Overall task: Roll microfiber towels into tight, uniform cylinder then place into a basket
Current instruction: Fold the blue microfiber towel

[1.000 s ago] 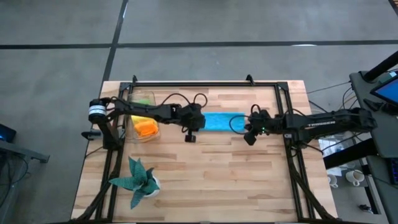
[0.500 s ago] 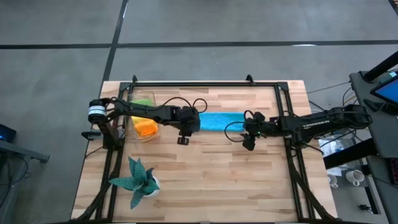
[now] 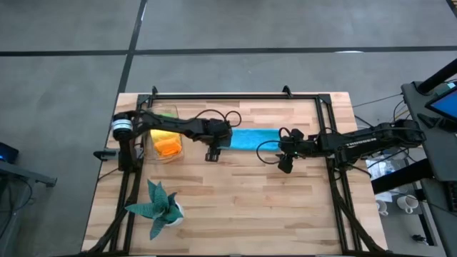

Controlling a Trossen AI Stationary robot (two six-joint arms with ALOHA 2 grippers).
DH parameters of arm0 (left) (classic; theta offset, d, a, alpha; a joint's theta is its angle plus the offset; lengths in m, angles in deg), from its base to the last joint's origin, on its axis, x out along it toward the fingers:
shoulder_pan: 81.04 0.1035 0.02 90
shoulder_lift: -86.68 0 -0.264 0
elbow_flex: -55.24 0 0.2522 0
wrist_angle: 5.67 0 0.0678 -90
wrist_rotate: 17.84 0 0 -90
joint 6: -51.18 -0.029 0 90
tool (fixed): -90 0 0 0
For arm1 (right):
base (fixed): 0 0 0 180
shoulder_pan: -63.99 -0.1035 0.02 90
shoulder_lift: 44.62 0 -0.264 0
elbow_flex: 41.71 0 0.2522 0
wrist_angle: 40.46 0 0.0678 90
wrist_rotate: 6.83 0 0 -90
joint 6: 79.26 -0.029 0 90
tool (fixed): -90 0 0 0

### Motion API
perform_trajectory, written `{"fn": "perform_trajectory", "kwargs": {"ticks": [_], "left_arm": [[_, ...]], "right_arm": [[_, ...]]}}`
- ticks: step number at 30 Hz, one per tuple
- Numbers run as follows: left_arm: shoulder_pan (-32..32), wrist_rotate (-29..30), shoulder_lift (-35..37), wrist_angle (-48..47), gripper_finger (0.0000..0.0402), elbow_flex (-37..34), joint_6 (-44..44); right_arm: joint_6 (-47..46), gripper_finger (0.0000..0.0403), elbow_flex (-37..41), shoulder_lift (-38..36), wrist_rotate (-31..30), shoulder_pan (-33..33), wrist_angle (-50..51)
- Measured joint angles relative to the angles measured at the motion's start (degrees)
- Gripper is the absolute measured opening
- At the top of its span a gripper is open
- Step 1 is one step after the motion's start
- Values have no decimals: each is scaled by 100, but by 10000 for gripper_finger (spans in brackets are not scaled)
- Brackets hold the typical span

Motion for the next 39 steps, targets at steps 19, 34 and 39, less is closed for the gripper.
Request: {"fn": "perform_trajectory", "kwargs": {"ticks": [19, 34, 39], "left_arm": [[-4, -222, -274, 106, 138, -48, -67], [-4, 33, -261, 191, 12, -110, -105], [-4, 49, -242, 209, 13, -197, -107]], "right_arm": [[778, 201, -671, 99, -1, 2, 1076], [2966, 199, -1933, 2232, -205, 285, 1831], [3227, 180, -2173, 2782, -213, 522, 2292]]}}
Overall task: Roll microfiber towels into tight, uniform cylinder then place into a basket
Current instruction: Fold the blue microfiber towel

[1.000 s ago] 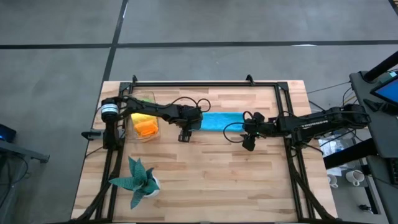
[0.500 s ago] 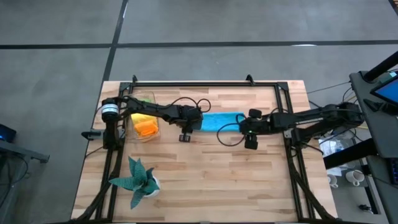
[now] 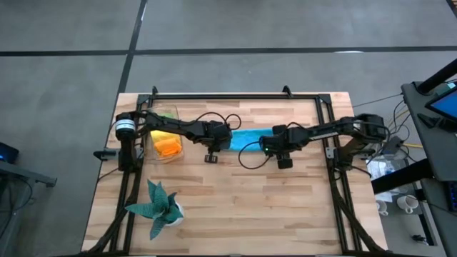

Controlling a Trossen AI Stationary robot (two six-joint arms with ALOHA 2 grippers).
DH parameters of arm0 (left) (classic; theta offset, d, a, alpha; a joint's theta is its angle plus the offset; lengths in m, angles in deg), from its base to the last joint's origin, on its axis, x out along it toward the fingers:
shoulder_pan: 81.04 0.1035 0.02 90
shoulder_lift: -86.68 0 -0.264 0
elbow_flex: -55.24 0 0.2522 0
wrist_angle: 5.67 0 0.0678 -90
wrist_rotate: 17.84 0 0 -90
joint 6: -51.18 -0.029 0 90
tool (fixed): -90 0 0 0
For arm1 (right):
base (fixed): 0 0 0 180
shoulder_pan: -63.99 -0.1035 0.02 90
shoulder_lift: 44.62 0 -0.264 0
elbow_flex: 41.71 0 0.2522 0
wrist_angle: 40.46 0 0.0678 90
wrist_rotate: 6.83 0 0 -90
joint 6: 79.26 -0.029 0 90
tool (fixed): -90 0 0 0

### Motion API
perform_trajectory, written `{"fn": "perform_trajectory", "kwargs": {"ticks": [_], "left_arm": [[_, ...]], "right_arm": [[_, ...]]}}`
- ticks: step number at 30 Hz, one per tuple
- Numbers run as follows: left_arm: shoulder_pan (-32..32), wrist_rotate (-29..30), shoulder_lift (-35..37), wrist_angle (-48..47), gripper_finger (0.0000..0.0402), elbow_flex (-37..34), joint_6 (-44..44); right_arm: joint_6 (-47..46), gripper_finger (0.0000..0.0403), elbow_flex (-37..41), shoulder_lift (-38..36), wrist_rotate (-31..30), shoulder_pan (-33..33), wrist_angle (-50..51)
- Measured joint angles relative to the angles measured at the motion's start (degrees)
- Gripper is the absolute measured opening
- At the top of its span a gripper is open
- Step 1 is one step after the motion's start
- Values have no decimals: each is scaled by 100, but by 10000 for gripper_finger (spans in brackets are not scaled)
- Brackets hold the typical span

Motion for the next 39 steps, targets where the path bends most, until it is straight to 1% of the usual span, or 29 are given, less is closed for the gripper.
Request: {"fn": "perform_trajectory", "kwargs": {"ticks": [6, 11, 15, 20, 24, 34, 37, 39], "left_arm": [[-2, 11, 1, -4, 13, -6, 0], [-1, 17, 1, 0, 13, -9, 0], [-2, 27, 1, 0, 13, -9, 0], [-2, 32, 1, 0, 13, -10, 0], [-2, 32, 1, 2, 13, -13, 0], [-2, 34, -1, 2, 13, -13, 0], [-2, 43, -1, 29, 13, -15, 19], [-2, 54, 11, 35, 13, -19, 142]], "right_arm": [[74, 143, -21, 307, 79, 169, 19], [39, 114, -19, 343, 106, 164, 6], [-98, 99, -28, 263, 137, 165, -65], [-180, 93, -70, -17, 146, 121, -96], [-214, 95, -67, -87, 221, 116, -89], [-401, 109, 7, 277, 354, 116, -80], [-422, 97, -2, 314, 364, 116, -75], [-527, 74, 1, 302, 391, 116, -62]]}}
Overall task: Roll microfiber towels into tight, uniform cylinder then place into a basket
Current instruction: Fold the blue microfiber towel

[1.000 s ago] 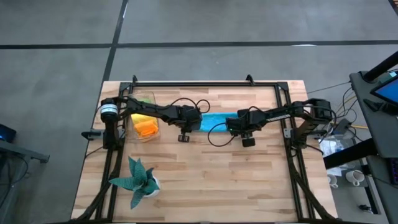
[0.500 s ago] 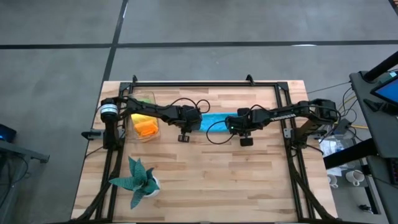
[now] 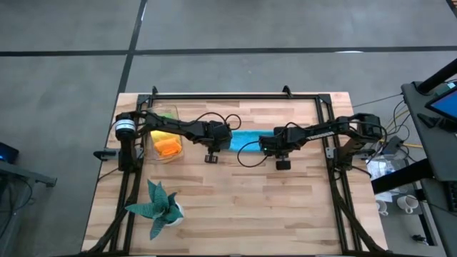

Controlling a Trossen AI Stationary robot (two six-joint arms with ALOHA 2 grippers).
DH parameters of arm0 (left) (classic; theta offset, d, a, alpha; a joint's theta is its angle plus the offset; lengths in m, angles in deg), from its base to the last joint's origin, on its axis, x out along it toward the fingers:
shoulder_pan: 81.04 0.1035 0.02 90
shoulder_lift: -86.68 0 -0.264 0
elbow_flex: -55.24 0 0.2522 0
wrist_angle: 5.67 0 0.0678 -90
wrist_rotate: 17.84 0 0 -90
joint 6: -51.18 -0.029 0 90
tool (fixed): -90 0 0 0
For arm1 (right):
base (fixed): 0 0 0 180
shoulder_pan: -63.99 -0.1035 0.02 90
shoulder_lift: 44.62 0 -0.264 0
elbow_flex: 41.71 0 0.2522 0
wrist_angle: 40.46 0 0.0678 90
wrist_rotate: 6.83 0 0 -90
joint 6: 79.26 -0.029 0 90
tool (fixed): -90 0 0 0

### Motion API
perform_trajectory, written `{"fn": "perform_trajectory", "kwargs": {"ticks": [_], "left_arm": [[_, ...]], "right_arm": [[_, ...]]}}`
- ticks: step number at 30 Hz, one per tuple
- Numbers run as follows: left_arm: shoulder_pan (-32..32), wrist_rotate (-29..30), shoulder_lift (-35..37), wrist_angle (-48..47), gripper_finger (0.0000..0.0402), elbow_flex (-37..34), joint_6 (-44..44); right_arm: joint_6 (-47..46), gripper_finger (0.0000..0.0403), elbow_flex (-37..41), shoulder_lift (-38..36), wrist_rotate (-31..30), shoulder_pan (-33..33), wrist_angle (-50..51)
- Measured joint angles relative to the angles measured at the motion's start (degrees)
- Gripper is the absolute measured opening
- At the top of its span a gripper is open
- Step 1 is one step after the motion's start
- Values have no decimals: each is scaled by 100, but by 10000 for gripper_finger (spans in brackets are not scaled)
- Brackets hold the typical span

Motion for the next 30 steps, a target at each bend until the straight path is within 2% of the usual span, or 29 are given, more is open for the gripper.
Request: {"fn": "perform_trajectory", "kwargs": {"ticks": [3, 6, 18, 25, 30], "left_arm": [[-54, -43, 29, -52, 13, -5, 15], [-177, -188, 81, -138, 11, -9, 173], [-381, -1084, 447, -555, 3, -14, 1158], [-339, -1203, 628, -530, 2, 4, 1542], [-259, -977, 599, -489, 2, 4, 1822]], "right_arm": [[-194, 23, 10, -52, 35, -17, 15], [-371, 13, 15, -128, 255, -103, 64], [-1142, 9, 21, -658, 1498, -496, 404], [-1236, 9, 21, -1125, 1543, -405, 520], [-1577, 9, 21, -1275, 1469, -114, 494]]}}
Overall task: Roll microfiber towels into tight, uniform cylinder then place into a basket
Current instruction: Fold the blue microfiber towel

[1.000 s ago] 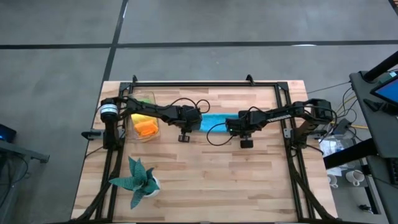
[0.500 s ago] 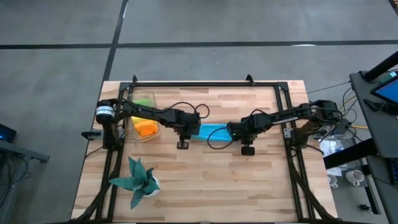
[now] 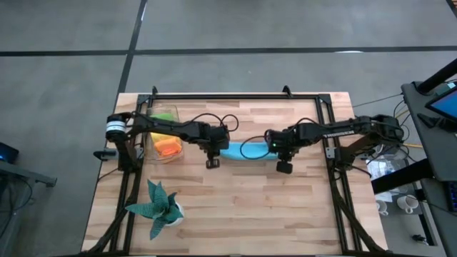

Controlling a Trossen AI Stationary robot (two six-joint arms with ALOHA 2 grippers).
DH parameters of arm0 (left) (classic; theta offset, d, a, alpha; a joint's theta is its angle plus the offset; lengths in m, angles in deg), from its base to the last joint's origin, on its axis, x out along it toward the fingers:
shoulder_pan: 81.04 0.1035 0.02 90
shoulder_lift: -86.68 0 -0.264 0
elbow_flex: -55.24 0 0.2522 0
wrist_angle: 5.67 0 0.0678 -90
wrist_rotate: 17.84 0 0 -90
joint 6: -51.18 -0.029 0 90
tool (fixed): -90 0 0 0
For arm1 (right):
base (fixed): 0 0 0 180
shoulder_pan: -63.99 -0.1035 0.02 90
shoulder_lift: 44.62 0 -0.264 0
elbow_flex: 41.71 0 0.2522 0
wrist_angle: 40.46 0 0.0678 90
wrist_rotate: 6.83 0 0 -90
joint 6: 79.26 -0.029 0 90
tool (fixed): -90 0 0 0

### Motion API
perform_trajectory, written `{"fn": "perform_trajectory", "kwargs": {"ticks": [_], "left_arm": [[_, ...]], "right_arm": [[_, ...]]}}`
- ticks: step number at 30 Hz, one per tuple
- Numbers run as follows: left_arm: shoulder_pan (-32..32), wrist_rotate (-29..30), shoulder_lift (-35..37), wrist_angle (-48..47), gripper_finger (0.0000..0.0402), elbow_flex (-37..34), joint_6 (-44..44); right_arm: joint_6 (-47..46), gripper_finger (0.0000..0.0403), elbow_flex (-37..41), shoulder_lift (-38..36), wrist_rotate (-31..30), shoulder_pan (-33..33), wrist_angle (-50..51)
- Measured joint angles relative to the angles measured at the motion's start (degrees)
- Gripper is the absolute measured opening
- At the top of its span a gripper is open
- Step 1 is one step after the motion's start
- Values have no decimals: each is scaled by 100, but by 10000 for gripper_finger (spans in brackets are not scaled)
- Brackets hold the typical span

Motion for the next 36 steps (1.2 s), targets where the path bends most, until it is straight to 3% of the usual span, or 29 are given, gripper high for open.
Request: {"fn": "perform_trajectory", "kwargs": {"ticks": [6, 13, 19, 26, 36], "left_arm": [[23, 589, -30, 60, 2, -4, 335], [-37, 484, -30, 40, 2, -85, 875], [-348, -456, -7, 99, 2, -237, 1400], [-513, -1035, 376, 405, 2, -286, 1921], [-266, -662, 604, 676, 1, -466, 1946]], "right_arm": [[-262, 9, 0, 95, -44, 313, -28], [-281, 9, -6, 55, 445, 235, 166], [-668, 9, -11, -15, 1097, -271, 413], [-1141, 9, -8, -276, 1912, -511, 663], [-1163, 9, 38, -369, 1518, -369, 740]]}}
